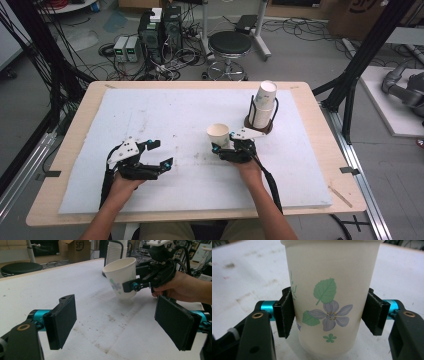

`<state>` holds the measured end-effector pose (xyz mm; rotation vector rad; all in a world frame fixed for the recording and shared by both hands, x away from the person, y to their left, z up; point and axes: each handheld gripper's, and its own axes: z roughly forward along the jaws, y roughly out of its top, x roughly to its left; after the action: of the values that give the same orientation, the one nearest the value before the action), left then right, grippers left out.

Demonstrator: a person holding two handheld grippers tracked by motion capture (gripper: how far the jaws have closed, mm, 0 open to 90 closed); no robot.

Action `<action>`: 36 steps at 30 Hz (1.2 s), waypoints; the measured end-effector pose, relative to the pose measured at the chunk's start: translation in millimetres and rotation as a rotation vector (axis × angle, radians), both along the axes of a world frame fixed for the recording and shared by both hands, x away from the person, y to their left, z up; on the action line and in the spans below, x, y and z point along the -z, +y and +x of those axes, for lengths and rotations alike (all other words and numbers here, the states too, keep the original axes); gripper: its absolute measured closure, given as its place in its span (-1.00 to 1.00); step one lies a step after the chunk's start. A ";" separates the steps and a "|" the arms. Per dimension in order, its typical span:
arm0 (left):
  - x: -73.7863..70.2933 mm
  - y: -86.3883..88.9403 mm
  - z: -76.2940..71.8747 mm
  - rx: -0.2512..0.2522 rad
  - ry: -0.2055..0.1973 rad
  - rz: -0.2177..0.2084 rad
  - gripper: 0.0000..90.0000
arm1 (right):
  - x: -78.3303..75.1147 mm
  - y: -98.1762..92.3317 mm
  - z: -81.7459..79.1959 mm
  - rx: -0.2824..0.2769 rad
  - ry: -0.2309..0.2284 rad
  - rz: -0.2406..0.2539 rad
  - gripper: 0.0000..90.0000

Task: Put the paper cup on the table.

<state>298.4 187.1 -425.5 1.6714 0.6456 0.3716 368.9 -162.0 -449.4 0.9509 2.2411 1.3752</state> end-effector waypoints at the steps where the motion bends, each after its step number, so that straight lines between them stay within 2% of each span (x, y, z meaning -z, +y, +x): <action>1: 0.0 -0.1 0.0 -0.001 0.001 -0.001 -0.61 | 0.1 1.9 1.0 0.002 0.006 -0.020 -0.22; 4: 0.0 0.5 -0.2 -0.002 0.001 0.001 -0.61 | 0.5 7.2 3.1 0.003 0.023 -0.086 -0.22; 8: 0.2 2.2 -0.2 -0.006 0.003 -0.001 -0.60 | -2.0 3.9 0.8 -0.004 0.039 -0.103 -0.22; 12: 0.7 2.7 0.0 -0.007 0.005 -0.001 -0.60 | -5.0 -1.3 -4.6 -0.039 0.027 -0.178 -0.22; 14: 0.9 2.3 0.4 -0.005 0.010 0.003 -0.60 | -5.3 -4.2 -4.9 -0.053 0.033 -0.191 -0.22; 21: 1.8 1.7 1.6 -0.008 0.016 0.004 -0.60 | -0.6 -12.3 -5.5 -0.051 0.069 -0.165 -0.31; 23: 2.2 1.6 1.8 -0.007 0.020 0.005 -0.60 | 0.8 -15.6 -6.9 -0.043 0.073 -0.152 -0.43; 24: 2.4 1.6 2.0 -0.007 0.023 0.006 -0.60 | 0.1 -18.4 -7.6 -0.039 0.072 -0.130 -0.52; 28: 2.6 1.8 2.3 -0.008 0.030 0.006 -0.61 | -3.1 -29.6 -11.8 -0.040 0.094 -0.108 -0.54; 31: 2.1 2.9 2.4 -0.014 0.032 -0.006 -0.61 | -6.4 -39.2 -18.8 -0.046 0.098 -0.101 -0.54; 36: 0.3 4.6 3.0 -0.032 0.031 -0.015 -0.62 | -18.8 -60.9 -33.5 -0.055 0.066 -0.078 -0.54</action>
<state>301.4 191.7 -425.8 1.6570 0.6973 0.3628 335.4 -223.0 -430.6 0.9275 2.3684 1.2865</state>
